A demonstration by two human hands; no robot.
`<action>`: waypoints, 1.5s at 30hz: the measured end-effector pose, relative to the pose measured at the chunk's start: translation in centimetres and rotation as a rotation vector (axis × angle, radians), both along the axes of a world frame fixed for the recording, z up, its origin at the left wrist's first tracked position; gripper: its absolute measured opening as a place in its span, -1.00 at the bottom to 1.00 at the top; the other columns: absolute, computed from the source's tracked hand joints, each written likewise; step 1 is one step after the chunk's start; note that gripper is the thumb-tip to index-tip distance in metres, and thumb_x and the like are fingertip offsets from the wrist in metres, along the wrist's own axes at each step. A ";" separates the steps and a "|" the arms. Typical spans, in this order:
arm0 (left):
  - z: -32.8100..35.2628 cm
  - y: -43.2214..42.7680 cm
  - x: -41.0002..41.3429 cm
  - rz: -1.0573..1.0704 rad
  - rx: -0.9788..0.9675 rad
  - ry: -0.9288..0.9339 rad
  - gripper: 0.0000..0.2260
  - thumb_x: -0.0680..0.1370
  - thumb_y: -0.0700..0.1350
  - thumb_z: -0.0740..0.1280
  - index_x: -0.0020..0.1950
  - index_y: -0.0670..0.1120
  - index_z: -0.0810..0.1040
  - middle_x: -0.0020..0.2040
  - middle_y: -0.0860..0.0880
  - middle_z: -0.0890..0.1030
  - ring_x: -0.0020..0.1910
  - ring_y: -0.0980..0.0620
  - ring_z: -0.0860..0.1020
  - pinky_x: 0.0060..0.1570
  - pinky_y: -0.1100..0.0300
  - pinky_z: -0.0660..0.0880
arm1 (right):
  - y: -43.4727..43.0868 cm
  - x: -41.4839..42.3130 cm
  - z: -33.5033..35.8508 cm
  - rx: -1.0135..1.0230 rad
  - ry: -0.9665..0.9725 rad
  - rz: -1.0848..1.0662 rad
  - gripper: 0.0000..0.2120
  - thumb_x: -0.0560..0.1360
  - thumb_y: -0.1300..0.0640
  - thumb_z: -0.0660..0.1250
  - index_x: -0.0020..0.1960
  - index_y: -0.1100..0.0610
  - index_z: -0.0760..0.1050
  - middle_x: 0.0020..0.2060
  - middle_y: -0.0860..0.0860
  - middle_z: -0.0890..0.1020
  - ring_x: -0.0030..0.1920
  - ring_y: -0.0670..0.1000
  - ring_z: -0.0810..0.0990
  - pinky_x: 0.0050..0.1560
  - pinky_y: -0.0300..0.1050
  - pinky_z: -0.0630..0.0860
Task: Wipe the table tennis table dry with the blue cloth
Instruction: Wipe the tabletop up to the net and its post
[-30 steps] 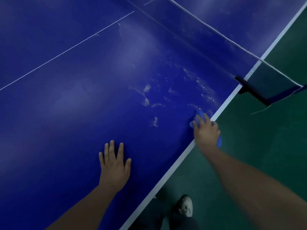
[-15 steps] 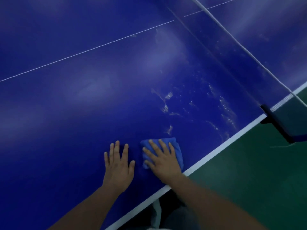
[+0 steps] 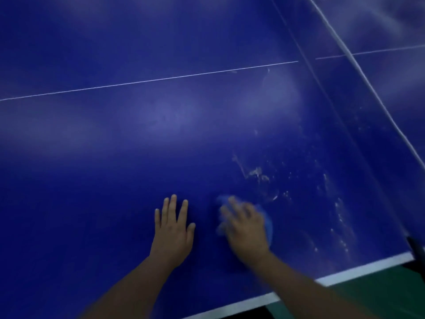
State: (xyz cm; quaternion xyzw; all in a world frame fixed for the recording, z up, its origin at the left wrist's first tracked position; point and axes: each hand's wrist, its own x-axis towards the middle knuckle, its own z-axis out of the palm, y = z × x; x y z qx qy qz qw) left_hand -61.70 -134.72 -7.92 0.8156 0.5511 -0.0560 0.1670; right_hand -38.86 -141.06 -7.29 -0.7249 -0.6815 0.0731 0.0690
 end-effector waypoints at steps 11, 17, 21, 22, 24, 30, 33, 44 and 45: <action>-0.3 0.6 2.9 0.213 -0.052 0.005 -0.34 0.60 0.26 -0.20 0.64 -0.03 -0.06 0.63 -0.07 -0.23 0.57 0.01 -0.37 0.54 -0.12 -0.25 | 14.7 7.6 -1.0 -0.180 0.025 -0.231 -0.53 0.67 -0.16 0.01 0.55 -0.13 0.28 0.59 -0.09 0.19 0.53 0.17 0.21 0.41 0.28 0.21; -0.4 2.1 4.0 0.219 -0.014 0.002 -0.37 0.63 0.21 -0.11 0.64 -0.06 -0.01 0.64 -0.10 -0.17 0.59 -0.01 -0.33 0.54 -0.17 -0.17 | 12.2 7.2 -0.1 -0.078 0.060 -0.190 -0.54 0.64 -0.14 0.09 0.49 -0.06 0.41 0.54 -0.05 0.32 0.45 0.20 0.27 0.31 0.32 0.34; -0.8 4.7 4.6 0.243 0.015 -0.003 -0.40 0.64 0.18 -0.08 0.64 -0.06 0.03 0.64 -0.14 -0.09 0.61 -0.05 -0.24 0.54 -0.22 -0.07 | 9.2 -0.5 -0.7 -0.122 0.051 0.233 -0.53 0.60 -0.19 0.06 0.44 -0.10 0.44 0.52 -0.06 0.36 0.51 0.17 0.26 0.39 0.32 0.24; -0.9 5.5 4.7 0.244 0.019 -0.002 -0.40 0.64 0.17 -0.07 0.63 -0.06 0.06 0.64 -0.16 -0.05 0.61 -0.07 -0.19 0.53 -0.25 -0.02 | 10.6 -1.1 -1.0 -0.132 0.071 0.238 -0.52 0.61 -0.20 0.05 0.45 -0.11 0.43 0.52 -0.07 0.35 0.52 0.16 0.25 0.43 0.31 0.15; -0.9 7.0 4.9 0.244 0.019 0.005 -0.40 0.64 0.18 -0.06 0.63 -0.07 0.08 0.64 -0.16 -0.04 0.62 -0.09 -0.15 0.53 -0.26 -0.01 | 14.4 -1.2 -1.6 -0.127 0.038 0.224 -0.51 0.63 -0.20 0.01 0.48 -0.11 0.41 0.54 -0.06 0.33 0.53 0.16 0.23 0.46 0.30 0.08; -0.3 13.0 7.0 0.239 -0.047 0.070 -0.25 0.55 0.36 -0.24 0.63 -0.02 -0.23 0.57 -0.16 -0.43 0.52 -0.10 -0.48 0.49 -0.12 -0.40 | 26.6 9.6 -0.8 -0.180 0.096 -0.240 -0.53 0.69 -0.19 -0.03 0.58 -0.18 0.19 0.62 -0.13 0.07 0.59 0.11 0.01 0.52 0.23 -0.09; -0.1 16.6 8.4 0.235 -0.042 0.082 -0.23 0.54 0.39 -0.27 0.61 -0.02 -0.30 0.53 -0.20 -0.49 0.49 -0.14 -0.52 0.48 -0.16 -0.42 | 24.7 11.5 -1.0 -0.129 0.128 -0.381 -0.53 0.69 -0.17 0.03 0.57 -0.13 0.25 0.61 -0.12 0.11 0.58 0.11 0.03 0.54 0.23 0.00; -0.5 21.5 10.1 0.168 -0.167 0.143 -0.29 0.44 0.38 -0.46 0.48 0.07 -0.56 0.48 -0.12 -0.58 0.45 -0.17 -0.58 0.45 -0.29 -0.41 | 26.0 4.6 -3.1 0.010 -0.007 0.023 -0.55 0.62 -0.15 0.08 0.44 -0.11 0.44 0.51 -0.05 0.39 0.50 0.16 0.31 0.39 0.30 0.24; -0.3 21.7 10.2 0.167 -0.197 0.141 -0.28 0.43 0.40 -0.47 0.48 0.07 -0.57 0.47 -0.11 -0.60 0.43 -0.16 -0.60 0.44 -0.29 -0.43 | 27.8 6.7 -3.1 0.013 -0.016 -0.080 -0.56 0.61 -0.14 0.09 0.44 -0.11 0.45 0.50 -0.05 0.39 0.48 0.17 0.33 0.37 0.30 0.27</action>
